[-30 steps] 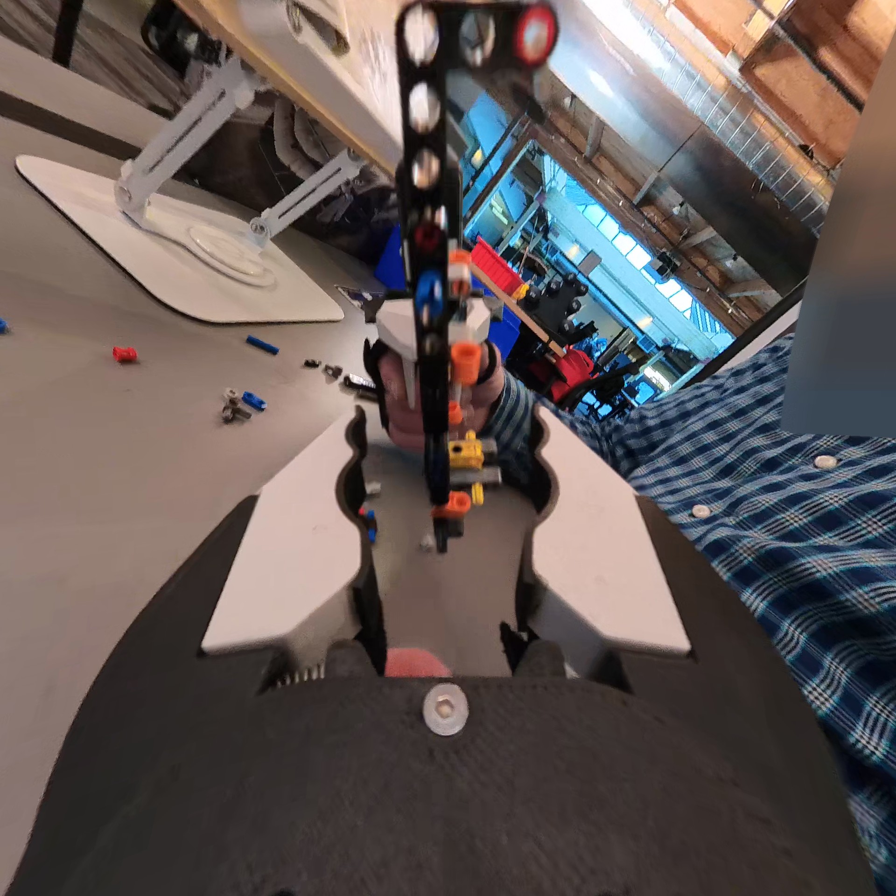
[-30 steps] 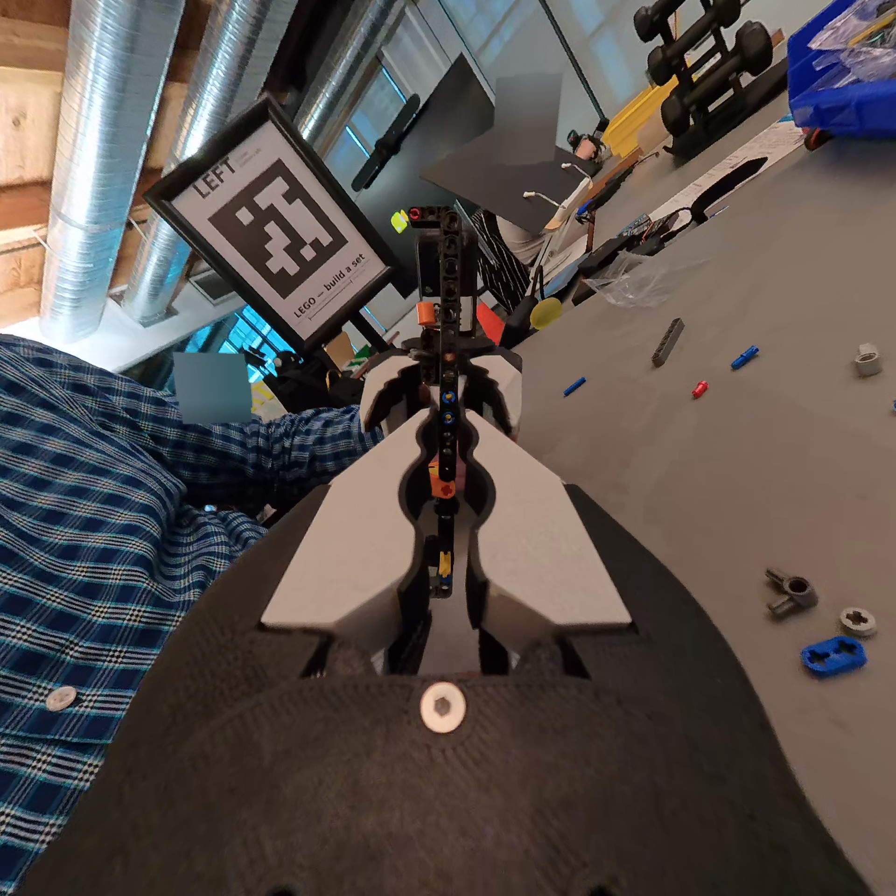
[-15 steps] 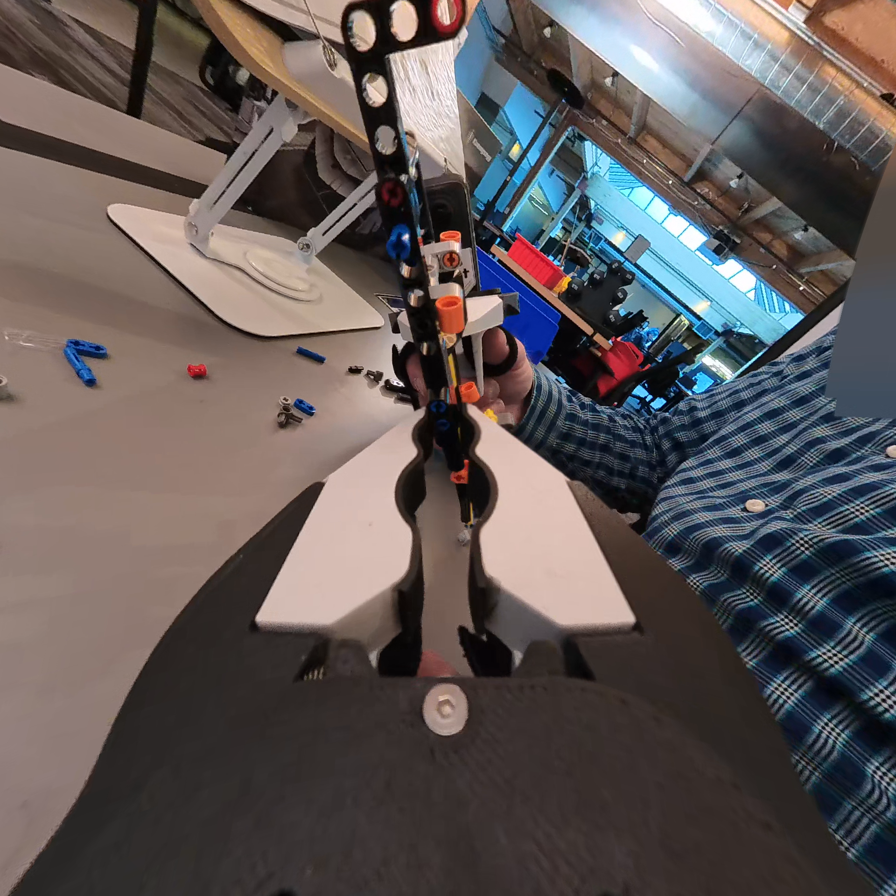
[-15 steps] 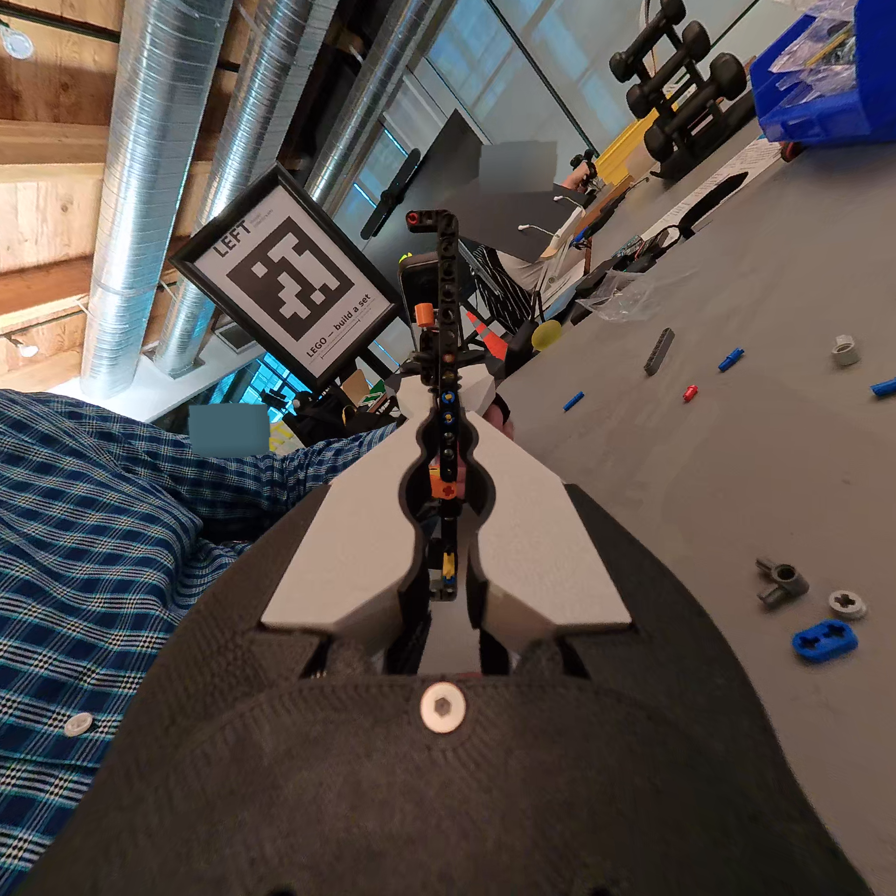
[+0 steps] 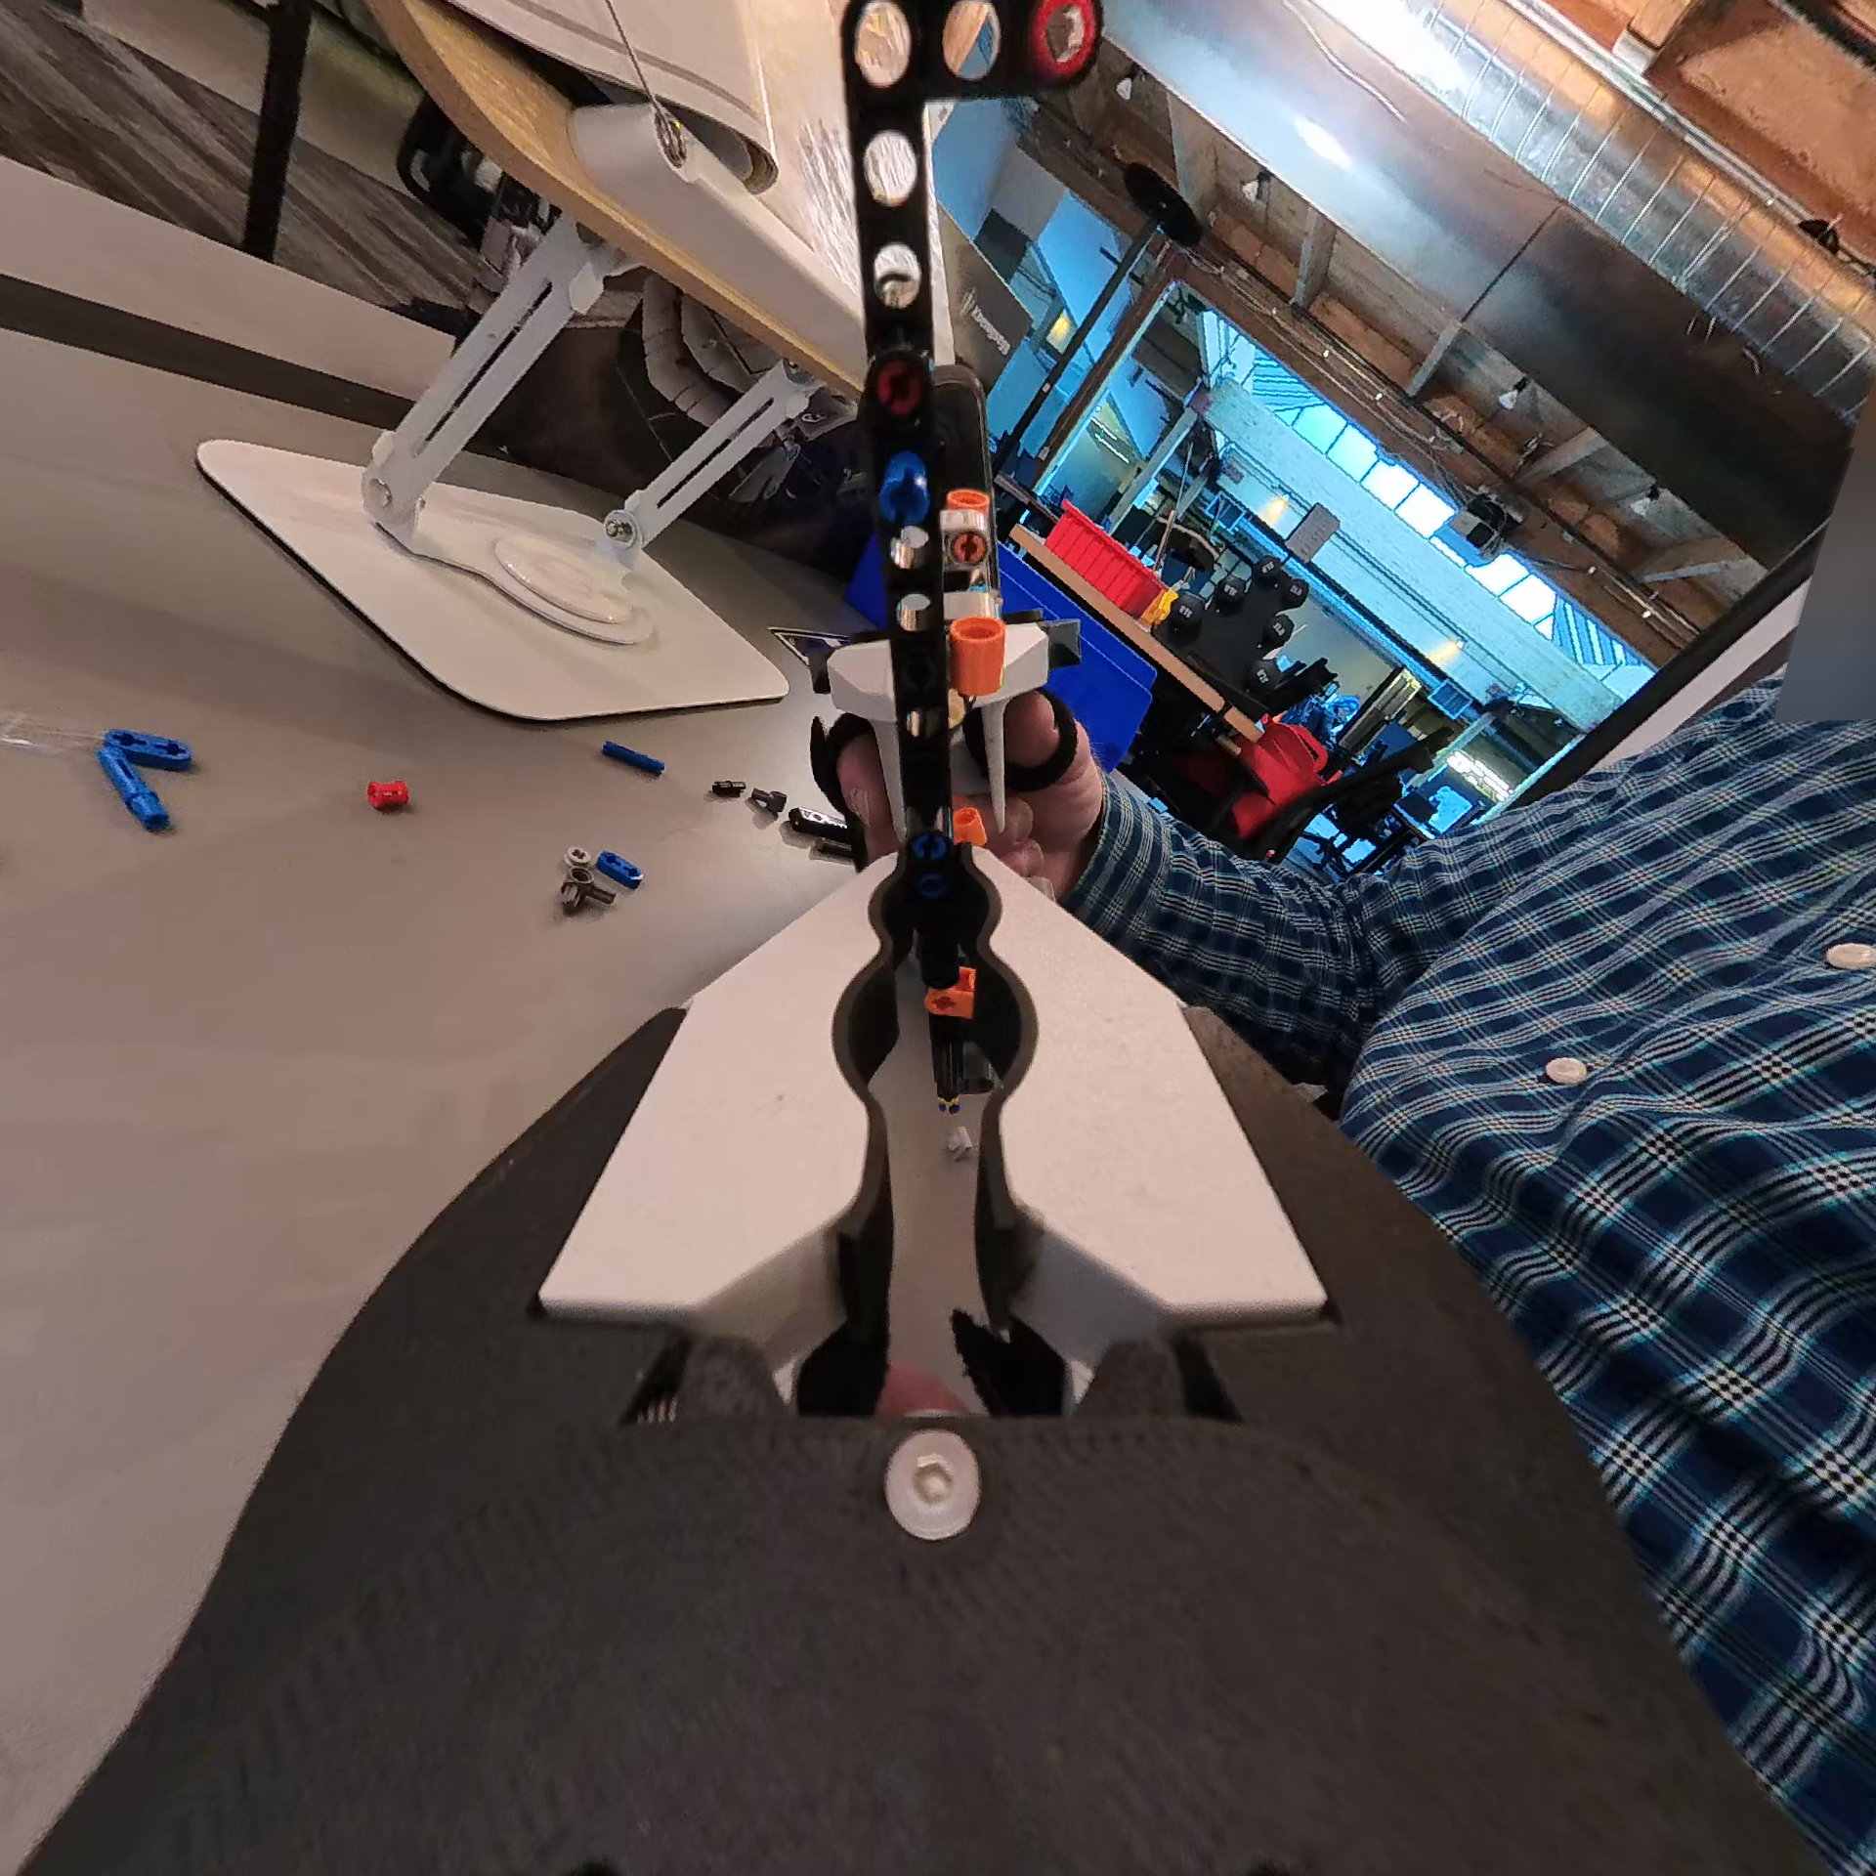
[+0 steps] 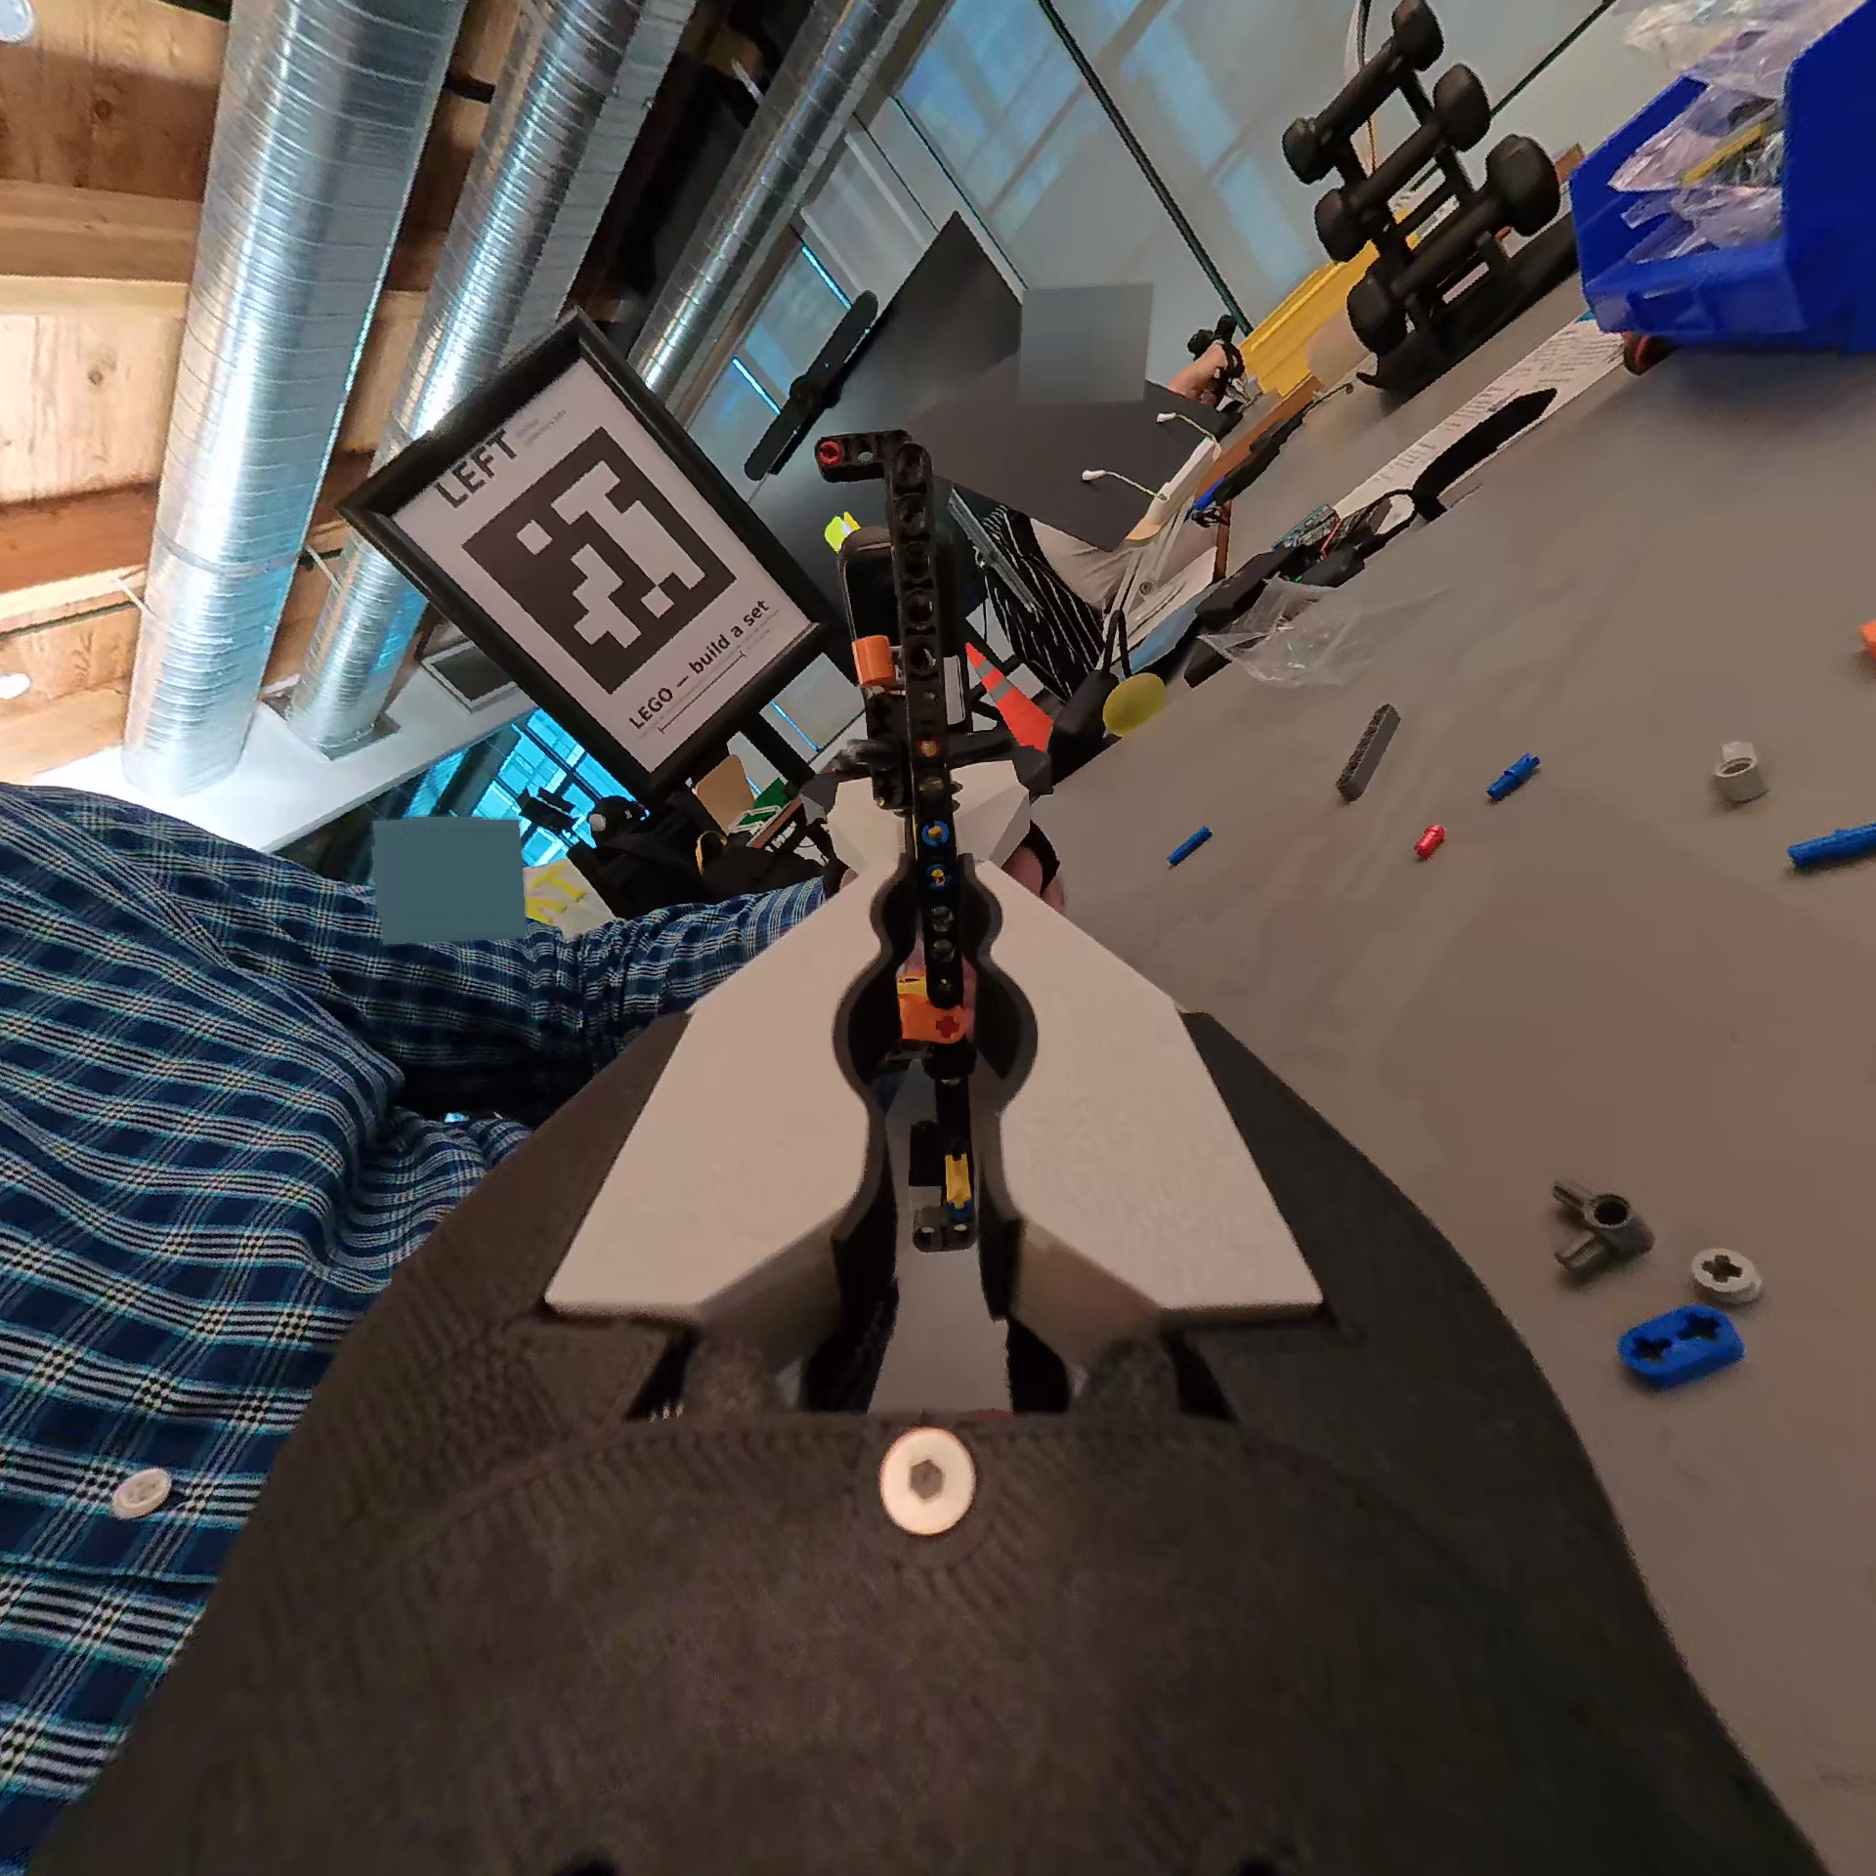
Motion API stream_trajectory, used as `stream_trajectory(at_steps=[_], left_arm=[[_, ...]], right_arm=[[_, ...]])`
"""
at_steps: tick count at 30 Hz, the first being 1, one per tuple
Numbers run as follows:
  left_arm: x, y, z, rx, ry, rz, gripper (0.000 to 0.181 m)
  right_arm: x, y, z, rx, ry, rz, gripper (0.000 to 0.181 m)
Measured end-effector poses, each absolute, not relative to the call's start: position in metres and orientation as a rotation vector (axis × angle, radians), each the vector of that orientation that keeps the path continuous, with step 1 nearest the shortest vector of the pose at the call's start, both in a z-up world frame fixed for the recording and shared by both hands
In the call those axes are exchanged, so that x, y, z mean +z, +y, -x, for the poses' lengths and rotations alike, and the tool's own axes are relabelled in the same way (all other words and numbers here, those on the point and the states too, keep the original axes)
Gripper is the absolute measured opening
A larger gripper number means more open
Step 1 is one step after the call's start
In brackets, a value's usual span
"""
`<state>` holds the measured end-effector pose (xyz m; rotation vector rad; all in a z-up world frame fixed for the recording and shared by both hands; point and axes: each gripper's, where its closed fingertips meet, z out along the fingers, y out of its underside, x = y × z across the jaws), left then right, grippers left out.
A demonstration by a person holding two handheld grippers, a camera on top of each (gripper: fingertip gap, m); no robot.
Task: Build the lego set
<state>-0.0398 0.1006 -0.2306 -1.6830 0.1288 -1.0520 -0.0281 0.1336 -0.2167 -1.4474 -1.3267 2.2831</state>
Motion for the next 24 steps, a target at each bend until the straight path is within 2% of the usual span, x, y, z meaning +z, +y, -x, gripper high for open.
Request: stream_trajectory(at_steps=[24], left_arm=[[-0.2250,0.1032,0.0417,-1.066,0.120,1.679,0.005]], right_arm=[[-0.2207,0.1297,0.0236,2.215,-1.434,1.414,0.005]])
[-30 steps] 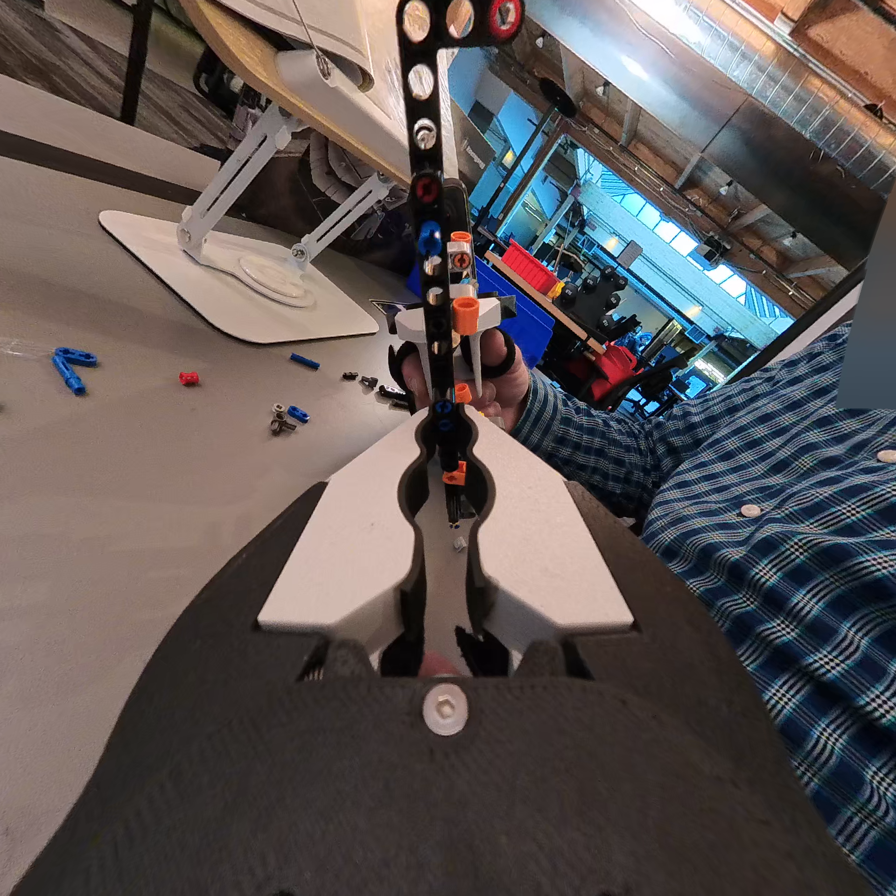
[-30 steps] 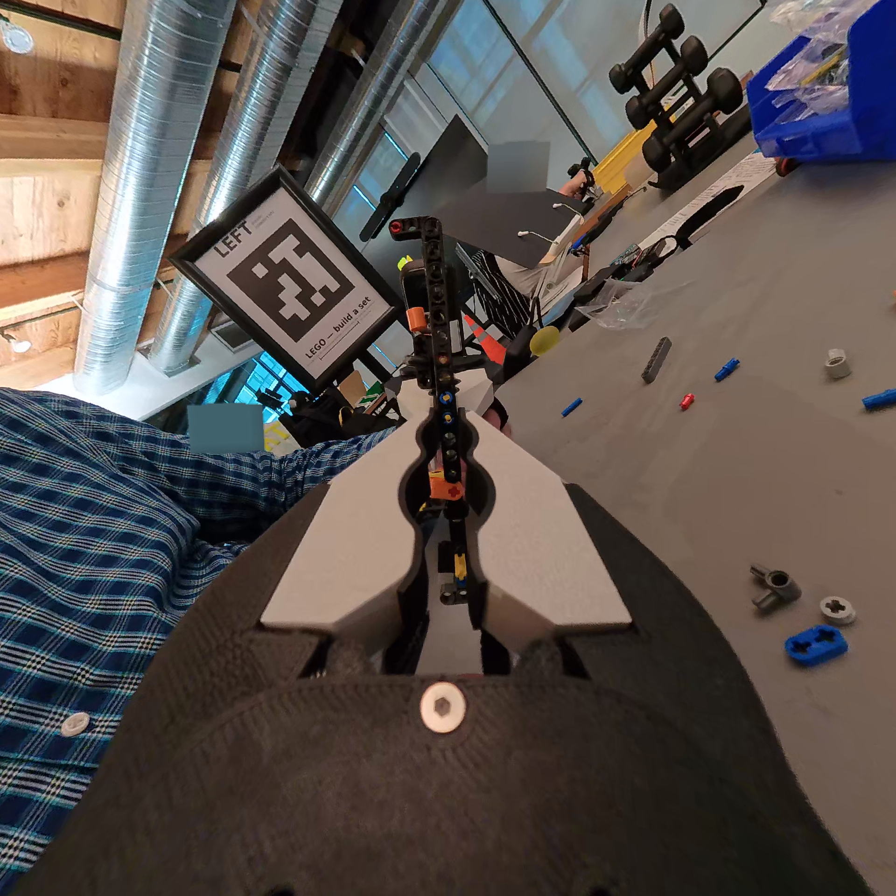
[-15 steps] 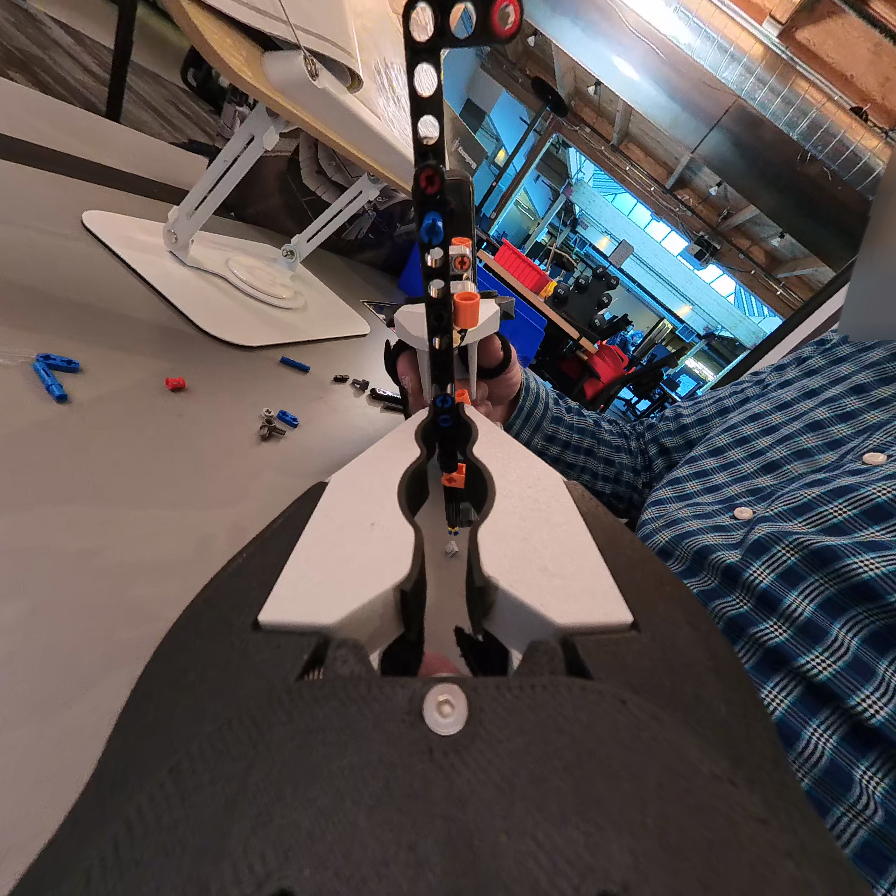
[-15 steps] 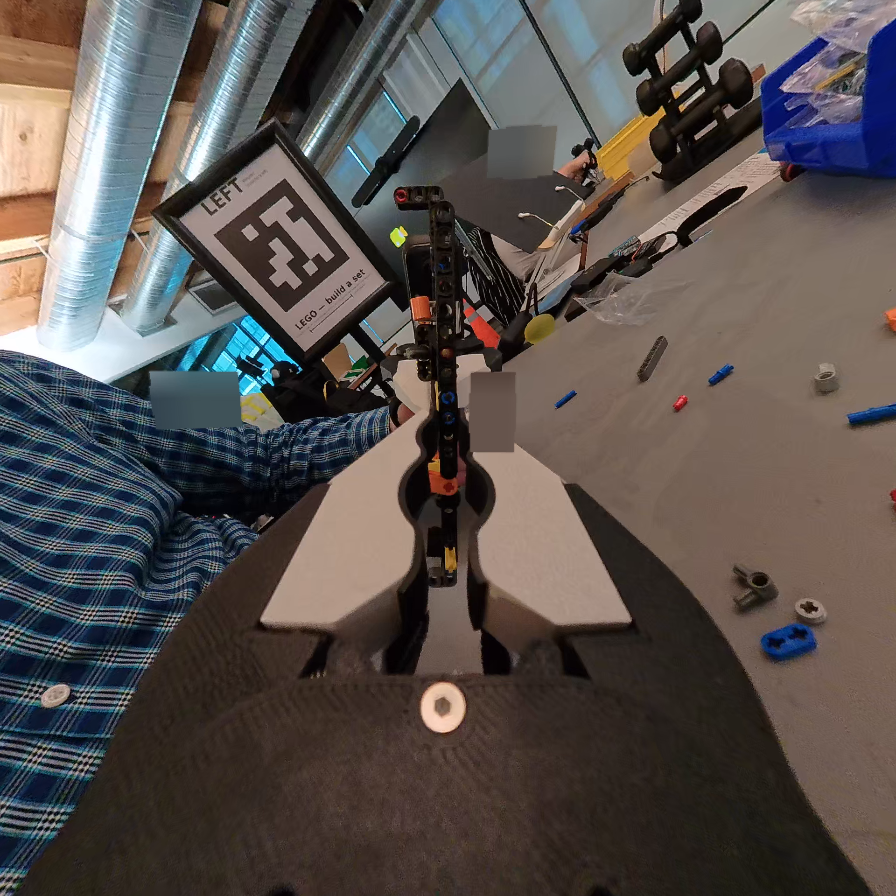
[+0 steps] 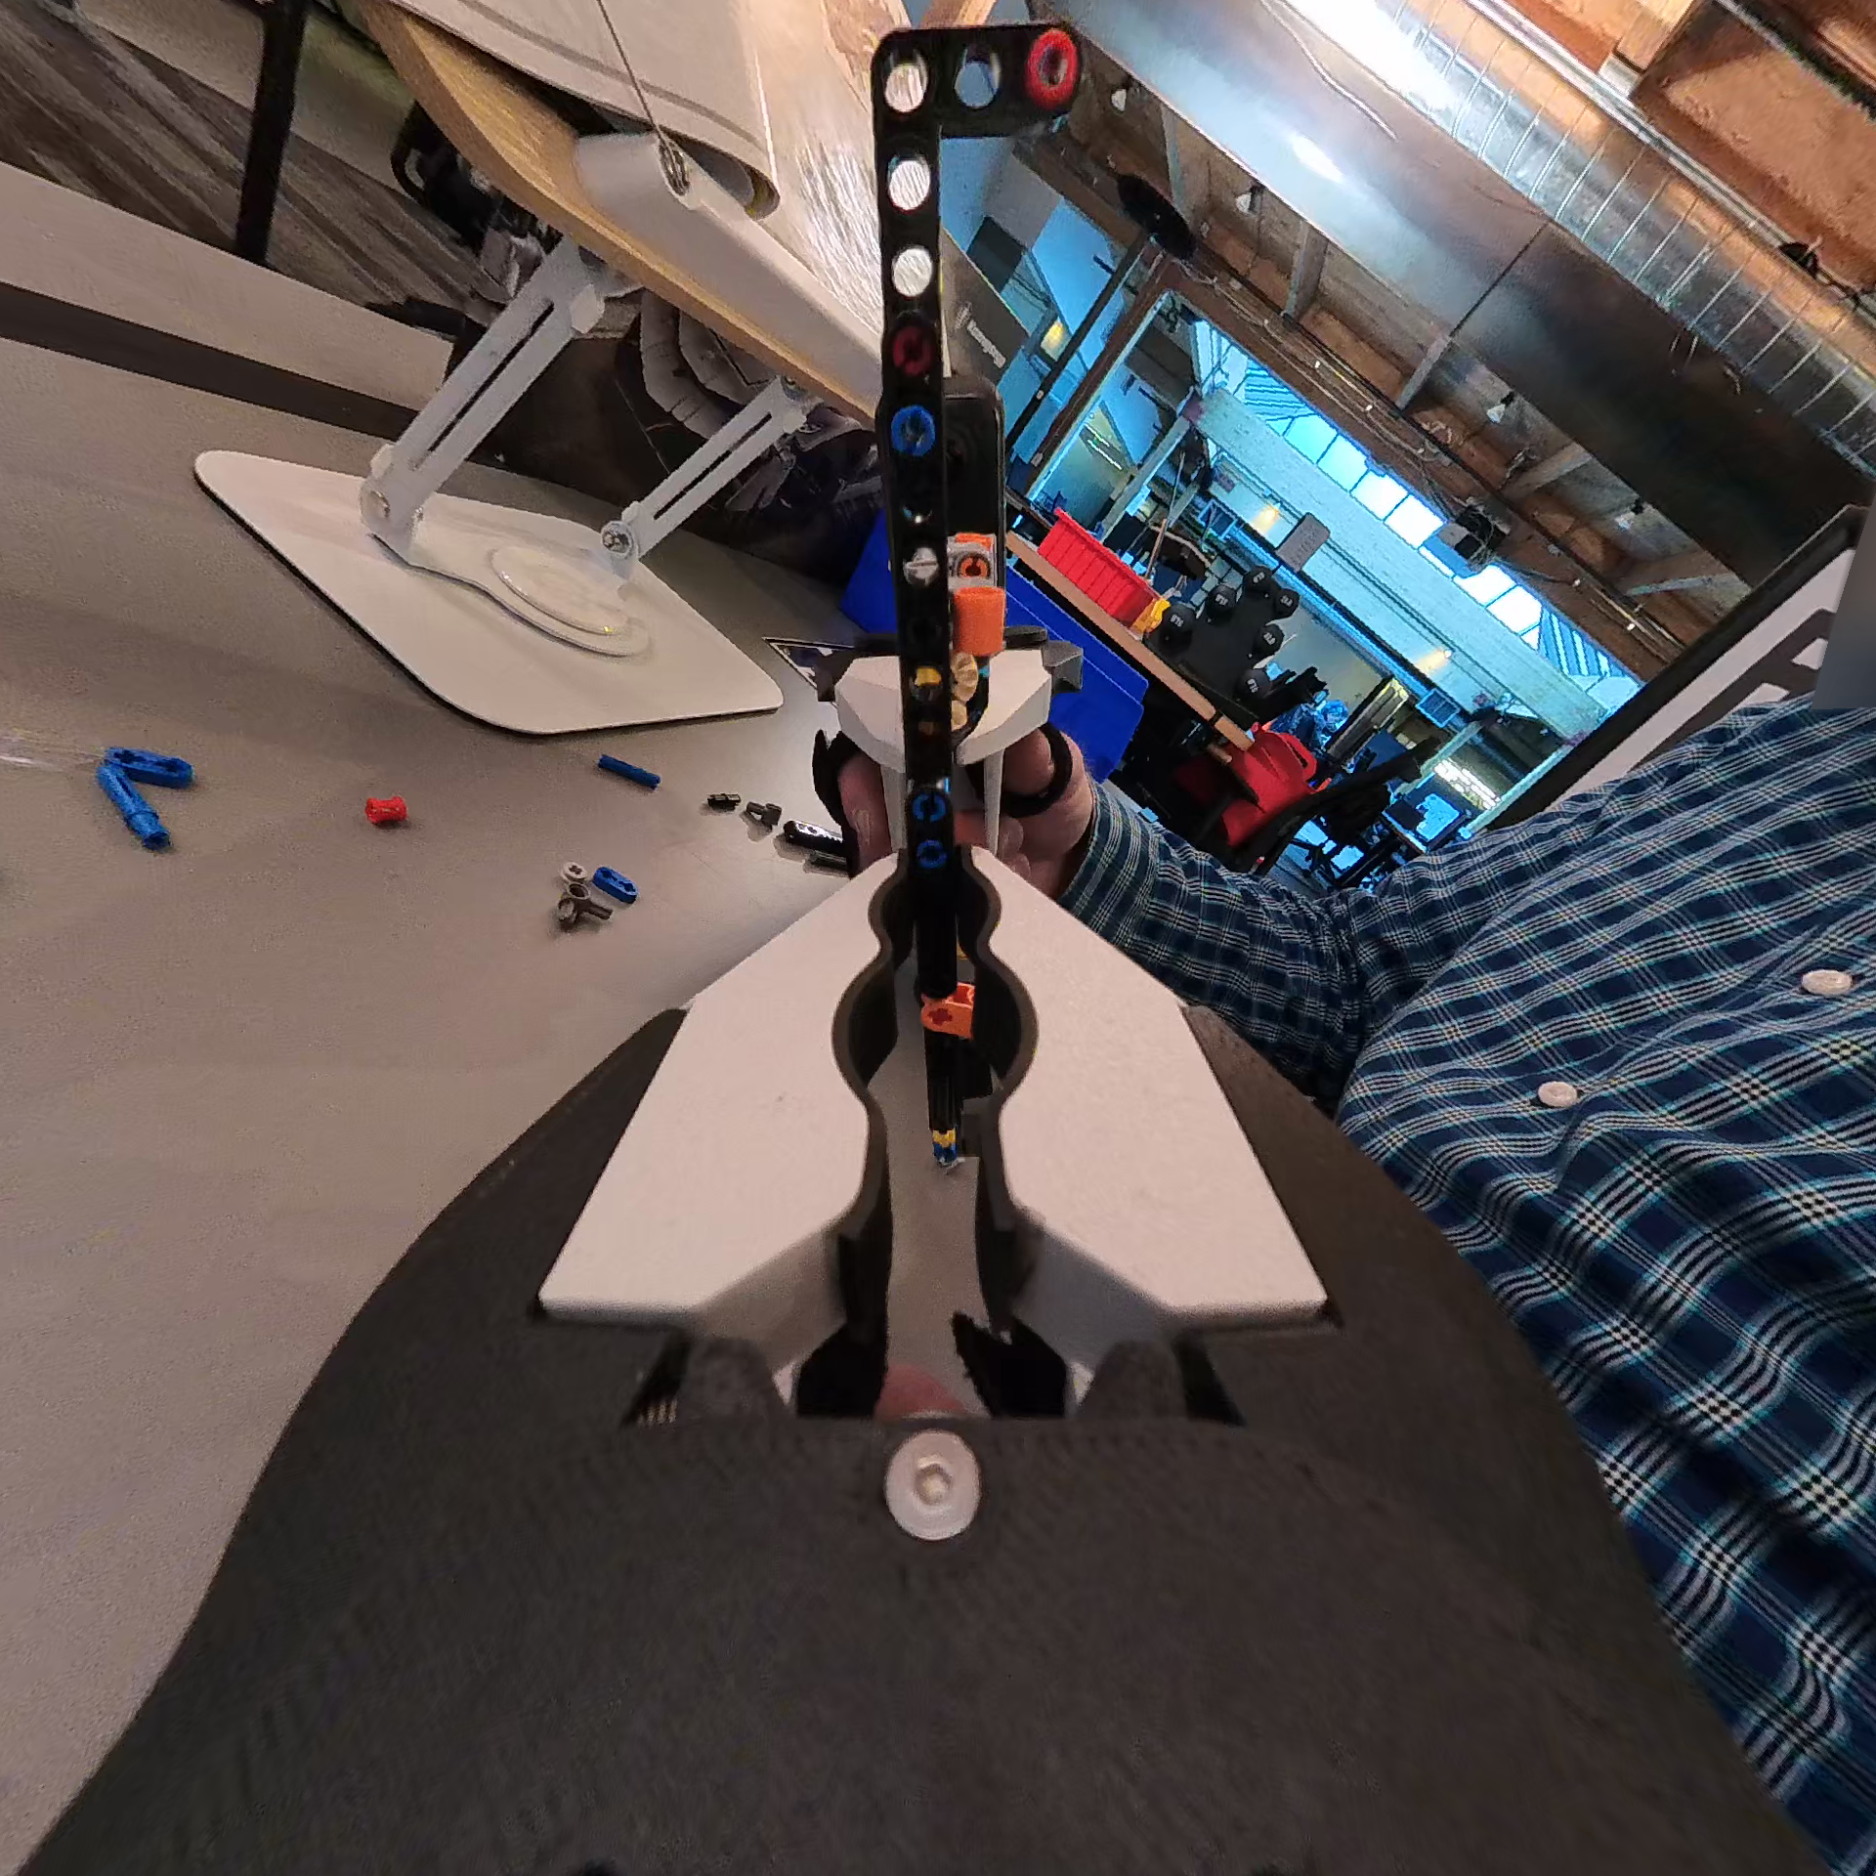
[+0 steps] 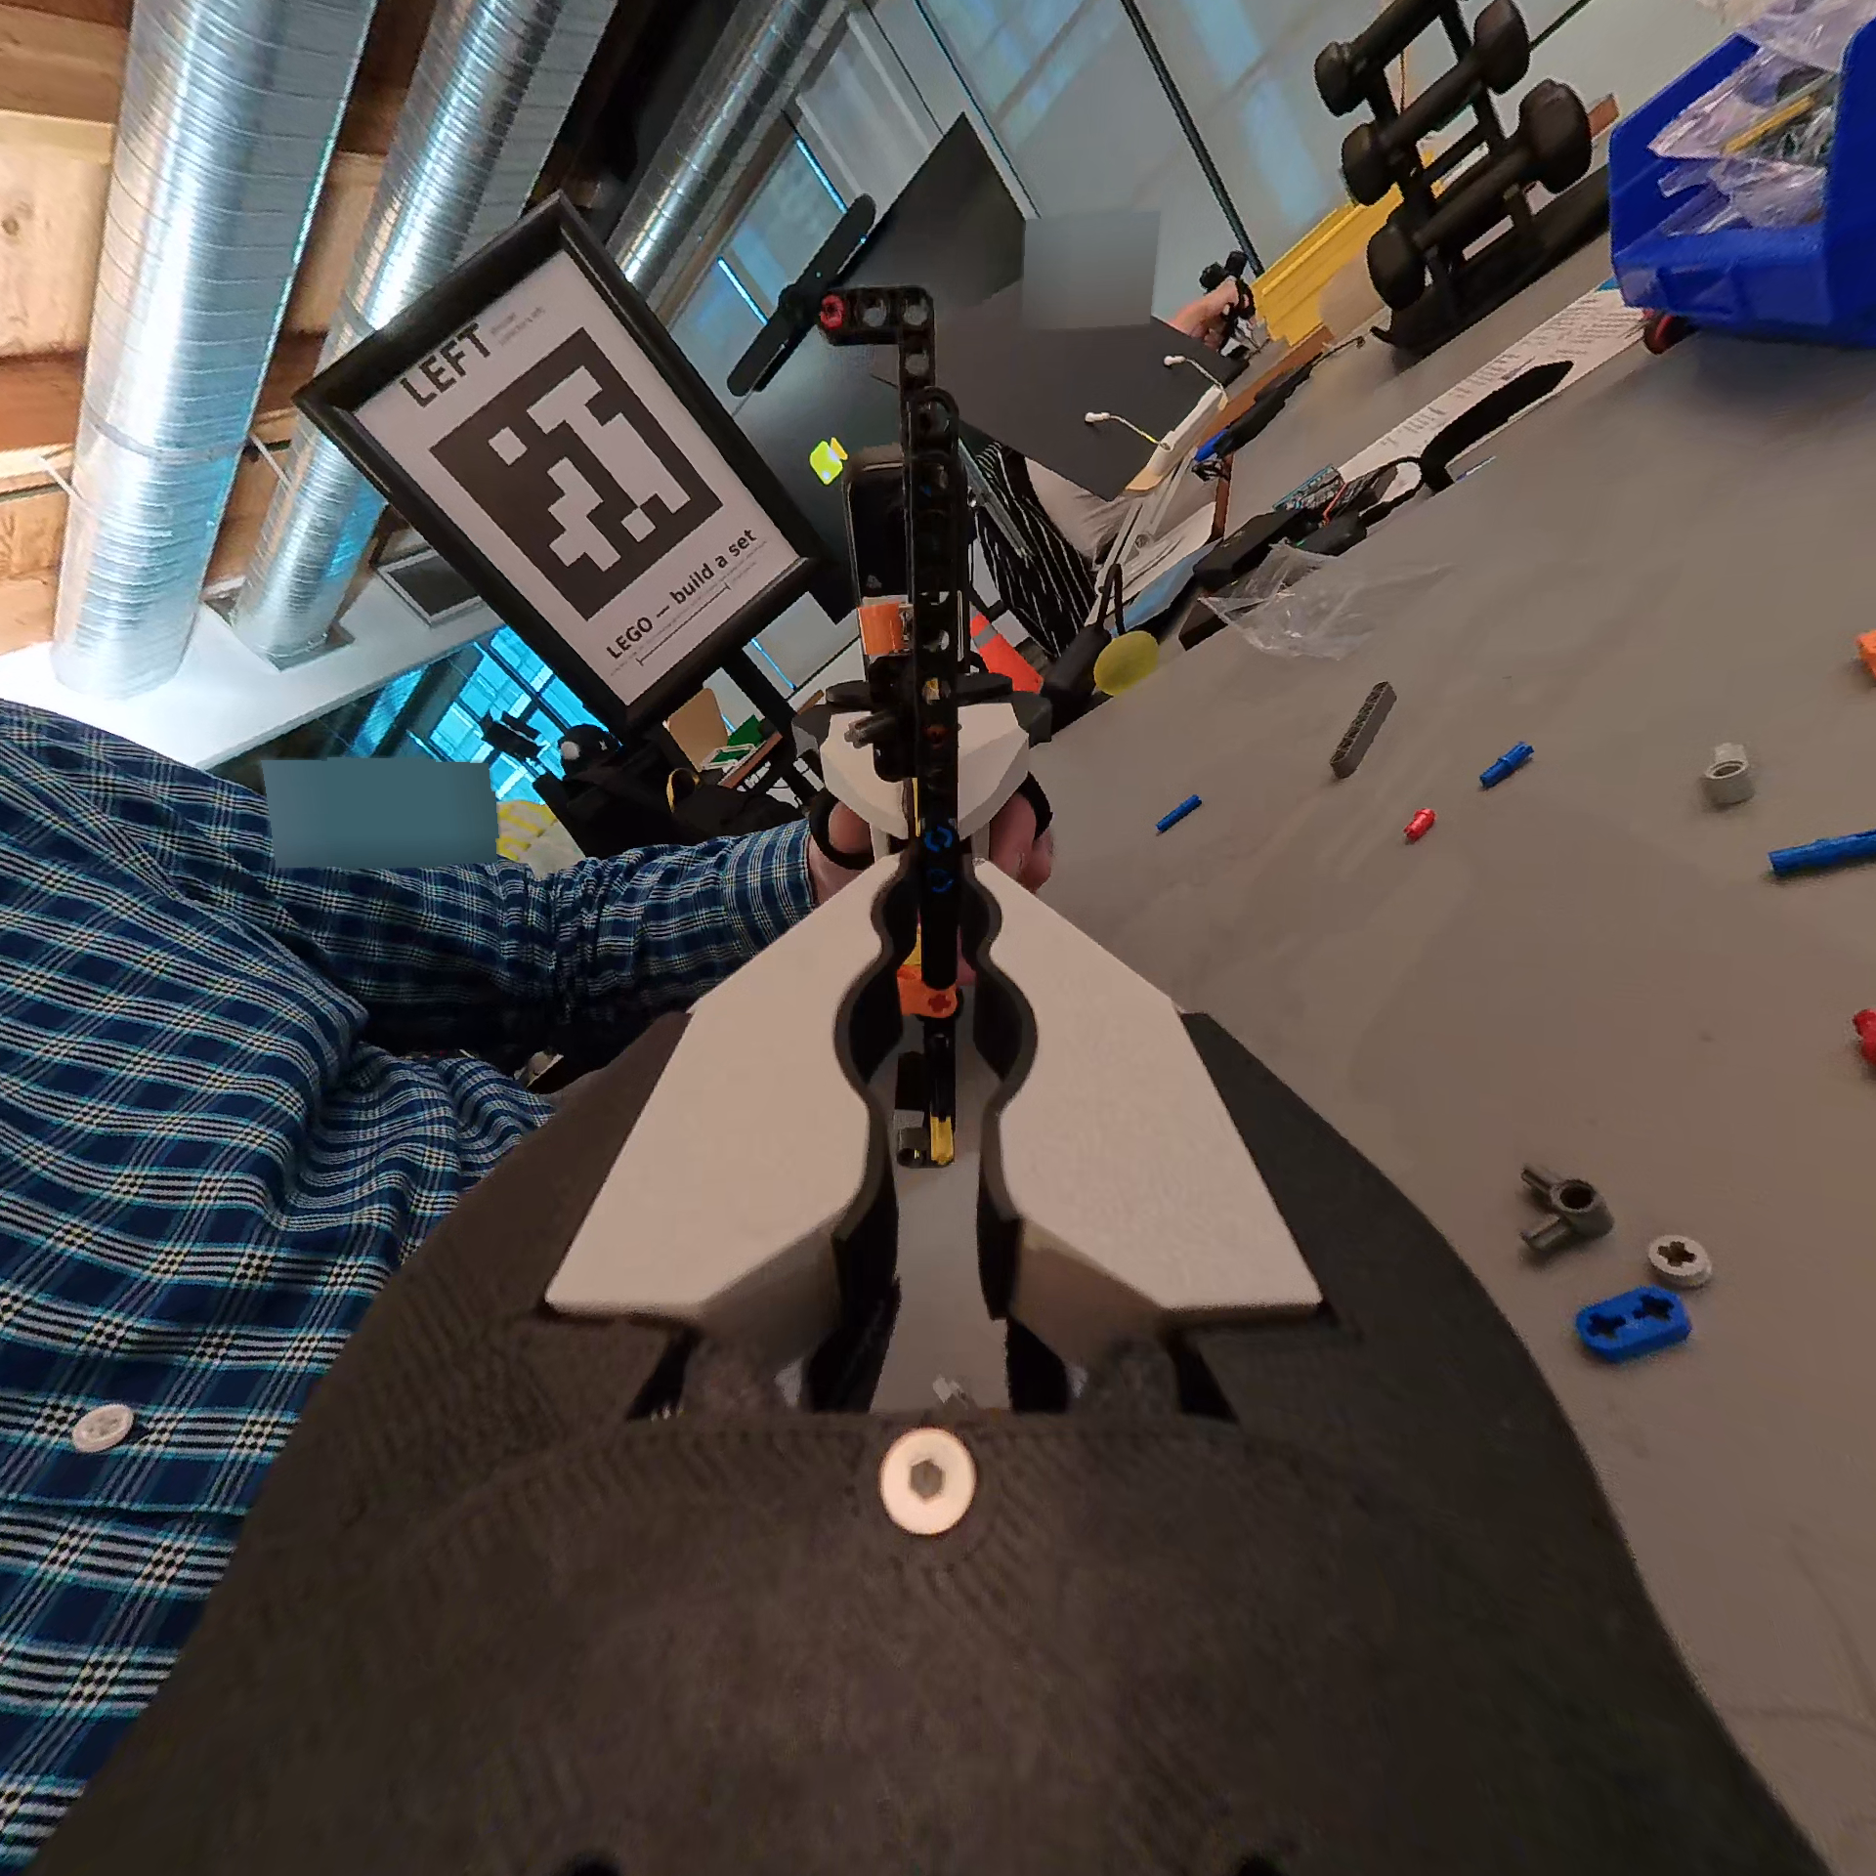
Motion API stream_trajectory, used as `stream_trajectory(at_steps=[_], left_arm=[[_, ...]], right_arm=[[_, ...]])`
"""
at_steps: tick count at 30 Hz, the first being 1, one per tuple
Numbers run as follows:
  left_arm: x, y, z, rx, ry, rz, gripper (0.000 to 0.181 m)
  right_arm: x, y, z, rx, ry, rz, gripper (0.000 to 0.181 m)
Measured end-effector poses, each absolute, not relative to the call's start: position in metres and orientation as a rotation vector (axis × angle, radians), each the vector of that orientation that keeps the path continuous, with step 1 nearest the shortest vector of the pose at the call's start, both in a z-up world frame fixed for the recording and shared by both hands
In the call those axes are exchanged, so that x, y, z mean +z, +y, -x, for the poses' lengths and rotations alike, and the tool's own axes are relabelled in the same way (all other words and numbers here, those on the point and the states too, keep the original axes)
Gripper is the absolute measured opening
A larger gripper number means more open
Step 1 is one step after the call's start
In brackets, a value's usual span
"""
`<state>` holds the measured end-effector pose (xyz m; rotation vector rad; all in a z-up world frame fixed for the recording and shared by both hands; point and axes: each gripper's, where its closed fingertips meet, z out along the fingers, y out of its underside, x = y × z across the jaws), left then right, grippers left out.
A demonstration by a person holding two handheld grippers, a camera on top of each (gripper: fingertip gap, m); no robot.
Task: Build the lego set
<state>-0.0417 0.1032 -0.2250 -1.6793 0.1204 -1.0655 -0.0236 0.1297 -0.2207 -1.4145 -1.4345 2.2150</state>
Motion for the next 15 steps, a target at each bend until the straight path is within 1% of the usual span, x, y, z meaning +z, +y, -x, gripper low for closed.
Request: stream_trajectory(at_steps=[15], left_arm=[[-0.2225,0.1059,0.0459,-1.065,0.100,1.671,0.005]], right_arm=[[-0.2246,0.1285,0.0244,2.215,-1.441,1.422,0.005]])
